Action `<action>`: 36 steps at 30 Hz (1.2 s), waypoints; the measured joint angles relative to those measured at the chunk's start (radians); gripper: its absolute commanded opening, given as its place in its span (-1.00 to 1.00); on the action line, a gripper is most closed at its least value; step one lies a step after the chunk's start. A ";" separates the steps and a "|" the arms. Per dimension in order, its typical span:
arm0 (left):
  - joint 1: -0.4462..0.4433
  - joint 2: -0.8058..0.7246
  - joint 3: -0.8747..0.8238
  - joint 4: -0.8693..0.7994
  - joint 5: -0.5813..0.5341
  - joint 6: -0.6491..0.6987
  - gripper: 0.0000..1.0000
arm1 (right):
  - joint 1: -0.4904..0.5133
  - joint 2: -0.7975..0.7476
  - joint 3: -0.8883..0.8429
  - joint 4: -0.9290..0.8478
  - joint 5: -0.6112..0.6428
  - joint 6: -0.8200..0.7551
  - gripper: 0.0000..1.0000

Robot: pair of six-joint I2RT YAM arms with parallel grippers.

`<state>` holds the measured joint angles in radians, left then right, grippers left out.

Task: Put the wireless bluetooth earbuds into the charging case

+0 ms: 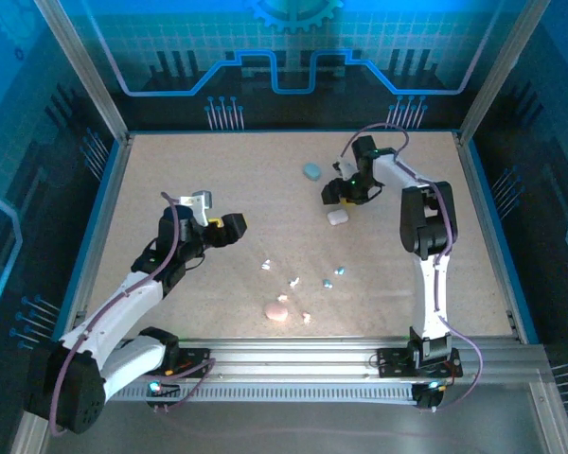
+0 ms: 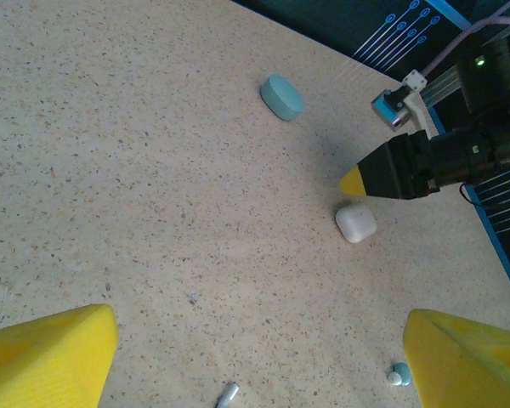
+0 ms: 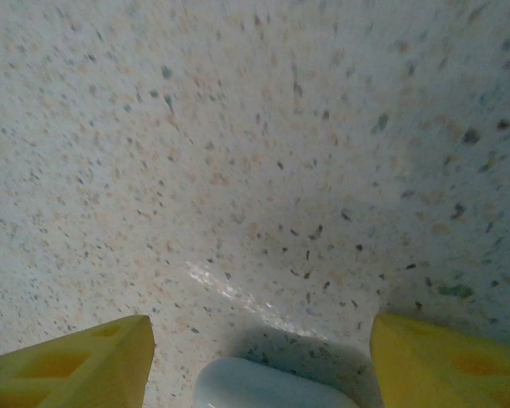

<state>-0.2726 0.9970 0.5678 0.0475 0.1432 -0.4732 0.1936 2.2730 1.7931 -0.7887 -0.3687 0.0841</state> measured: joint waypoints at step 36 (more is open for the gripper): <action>0.000 0.049 0.000 0.001 0.001 0.000 0.77 | 0.120 -0.264 -0.347 0.102 0.254 -0.217 0.46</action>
<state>-0.2726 1.0458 0.5682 0.0486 0.1444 -0.4728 0.3138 2.0090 1.4460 -0.6868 -0.1143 -0.1329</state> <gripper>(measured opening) 0.884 0.741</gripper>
